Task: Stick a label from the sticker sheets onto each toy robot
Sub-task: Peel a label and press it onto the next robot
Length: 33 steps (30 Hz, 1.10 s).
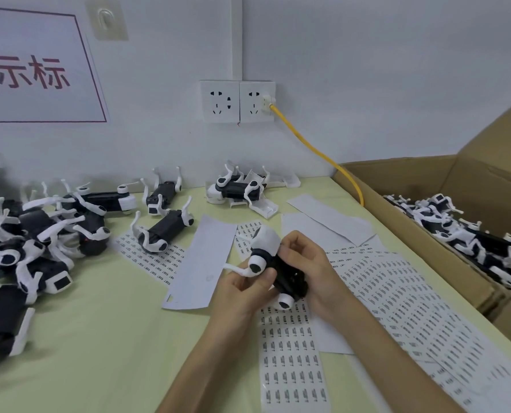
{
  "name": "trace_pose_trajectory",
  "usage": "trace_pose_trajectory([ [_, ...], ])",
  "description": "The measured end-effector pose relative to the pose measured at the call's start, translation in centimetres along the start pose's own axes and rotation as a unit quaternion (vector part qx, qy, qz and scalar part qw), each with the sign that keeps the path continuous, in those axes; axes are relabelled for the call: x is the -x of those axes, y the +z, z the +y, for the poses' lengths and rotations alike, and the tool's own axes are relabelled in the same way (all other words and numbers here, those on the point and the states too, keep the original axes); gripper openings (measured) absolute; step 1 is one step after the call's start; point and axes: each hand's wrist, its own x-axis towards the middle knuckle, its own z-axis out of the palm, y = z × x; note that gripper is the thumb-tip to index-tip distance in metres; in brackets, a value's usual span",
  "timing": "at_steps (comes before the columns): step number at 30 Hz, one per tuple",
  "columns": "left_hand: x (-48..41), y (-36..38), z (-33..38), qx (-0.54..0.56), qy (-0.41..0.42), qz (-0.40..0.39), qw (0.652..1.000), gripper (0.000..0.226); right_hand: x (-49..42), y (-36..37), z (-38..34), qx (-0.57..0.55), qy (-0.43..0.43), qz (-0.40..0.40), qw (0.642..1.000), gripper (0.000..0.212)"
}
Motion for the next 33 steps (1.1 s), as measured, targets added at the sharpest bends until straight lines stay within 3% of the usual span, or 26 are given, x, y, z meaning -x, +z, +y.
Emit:
trace_pose_trajectory([
  [3, 0.0, -0.2, 0.3, 0.001, -0.009, -0.022, 1.000, 0.024, 0.1, -0.2, -0.3, -0.044, 0.040, -0.018, 0.998, 0.021],
  [6, 0.0, -0.4, 0.5, 0.032, -0.013, -0.028, 0.999, 0.037, 0.2, -0.2, -0.5, -0.068, 0.059, -0.023, 0.996, 0.019],
  [10, 0.0, -0.5, 0.7, 0.101, -0.020, 0.003, 0.995, 0.049, 0.0, -0.1, -0.4, -0.007, 0.022, -0.002, 1.000, 0.008],
  [14, -0.2, -0.8, 1.3, 0.204, -0.023, 0.053, 0.977, 0.034, -0.3, -0.4, -0.1, 0.094, -0.021, 0.068, 0.993, 0.006],
  [16, -0.5, -1.5, 1.8, 0.249, -0.014, 0.087, 0.965, 0.036, -0.5, -0.7, 0.4, 0.228, -0.050, 0.139, 0.962, 0.004],
  [18, -0.8, -2.4, 2.3, 0.296, -0.009, 0.101, 0.950, 0.046, -0.7, -1.0, 1.1, 0.402, -0.051, 0.182, 0.896, 0.009],
  [21, -1.0, -3.1, 2.5, 0.345, -0.003, 0.103, 0.933, 0.049, -0.8, -1.5, 2.3, 0.586, 0.028, 0.151, 0.796, 0.048],
  [23, -1.1, -2.9, 2.5, 0.382, -0.017, 0.079, 0.921, 0.039, -0.8, -1.7, 2.8, 0.622, 0.037, 0.120, 0.773, 0.059],
  [26, -1.3, -2.7, 2.4, 0.379, -0.026, 0.084, 0.921, 0.035, -0.8, -1.6, 2.7, 0.610, 0.026, 0.108, 0.785, 0.057],
  [31, -1.0, -2.7, 1.9, 0.340, -0.040, 0.151, 0.927, 0.041, -0.5, -1.1, 1.5, 0.461, -0.017, 0.127, 0.878, 0.039],
  [33, -0.8, -2.7, 2.1, 0.320, -0.041, 0.158, 0.933, 0.037, -0.3, -1.0, 1.0, 0.384, -0.026, 0.123, 0.915, 0.042],
])
